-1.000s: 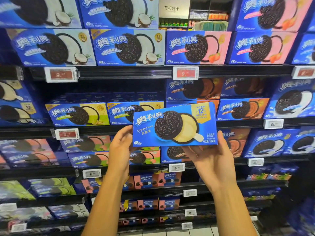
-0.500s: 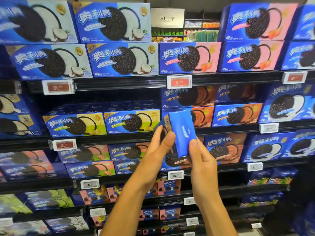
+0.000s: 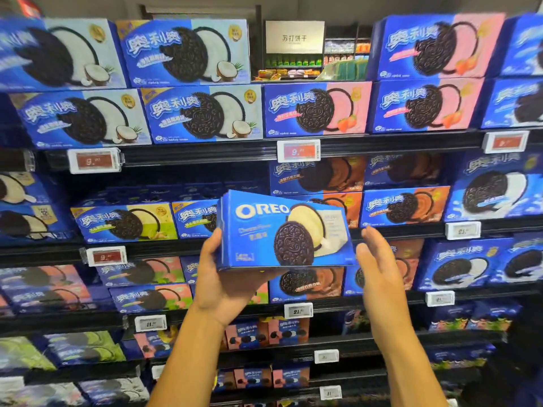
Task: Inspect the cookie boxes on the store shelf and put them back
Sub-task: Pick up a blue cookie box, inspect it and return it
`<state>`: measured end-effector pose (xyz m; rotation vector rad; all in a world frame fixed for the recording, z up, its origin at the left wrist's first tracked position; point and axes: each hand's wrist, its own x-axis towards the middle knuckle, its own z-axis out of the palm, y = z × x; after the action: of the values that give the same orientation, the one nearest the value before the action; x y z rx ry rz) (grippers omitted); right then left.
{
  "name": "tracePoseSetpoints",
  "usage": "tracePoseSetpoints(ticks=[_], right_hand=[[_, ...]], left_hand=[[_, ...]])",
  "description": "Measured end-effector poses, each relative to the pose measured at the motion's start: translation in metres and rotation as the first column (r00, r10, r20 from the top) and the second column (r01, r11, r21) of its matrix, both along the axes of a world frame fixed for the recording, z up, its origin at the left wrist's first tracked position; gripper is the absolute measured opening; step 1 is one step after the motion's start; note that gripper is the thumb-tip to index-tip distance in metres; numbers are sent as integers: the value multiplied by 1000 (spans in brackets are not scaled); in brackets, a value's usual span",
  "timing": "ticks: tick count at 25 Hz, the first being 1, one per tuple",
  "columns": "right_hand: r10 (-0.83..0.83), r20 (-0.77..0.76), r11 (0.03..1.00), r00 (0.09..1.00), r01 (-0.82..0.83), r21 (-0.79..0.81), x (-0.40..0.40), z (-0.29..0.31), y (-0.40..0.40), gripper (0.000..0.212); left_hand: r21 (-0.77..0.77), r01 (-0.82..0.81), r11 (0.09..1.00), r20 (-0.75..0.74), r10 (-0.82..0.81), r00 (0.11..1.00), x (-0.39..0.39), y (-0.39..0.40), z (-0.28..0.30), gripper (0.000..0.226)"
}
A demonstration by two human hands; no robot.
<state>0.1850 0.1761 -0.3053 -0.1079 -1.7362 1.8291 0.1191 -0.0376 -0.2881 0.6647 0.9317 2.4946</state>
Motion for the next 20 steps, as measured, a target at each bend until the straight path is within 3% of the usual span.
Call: tracePoseSetpoints(ticks=[3,6,8,10,13,20], right_hand=[[75,15,992,997,-73,-101,-2,2,17,27],[249,-11,958,968,-248,-145,3,7,20,37],[260,-46,953,964,-264,-147,7,11,26,39],[233,-85,956,969,-244,-163,10,12,37,43],[185,-106,965,977,-201,-168,13,11,51,46],[201,-109,966,974,-216,-145,16,10,67,43]], left_hand=[[127,178,976,-76,-169,983,-7,7,-9,67],[213,247,945,-77,-236,969,-10,20,-18,71],[219,278,935,-58,-272,961,-16,27,-22,69],[185,229,956,20,-236,971,-20,31,-22,62],[122,11,993,110,-25,994,-21,37,-18,62],[83,-118,989,216,98,972,-10,54,-11,48]])
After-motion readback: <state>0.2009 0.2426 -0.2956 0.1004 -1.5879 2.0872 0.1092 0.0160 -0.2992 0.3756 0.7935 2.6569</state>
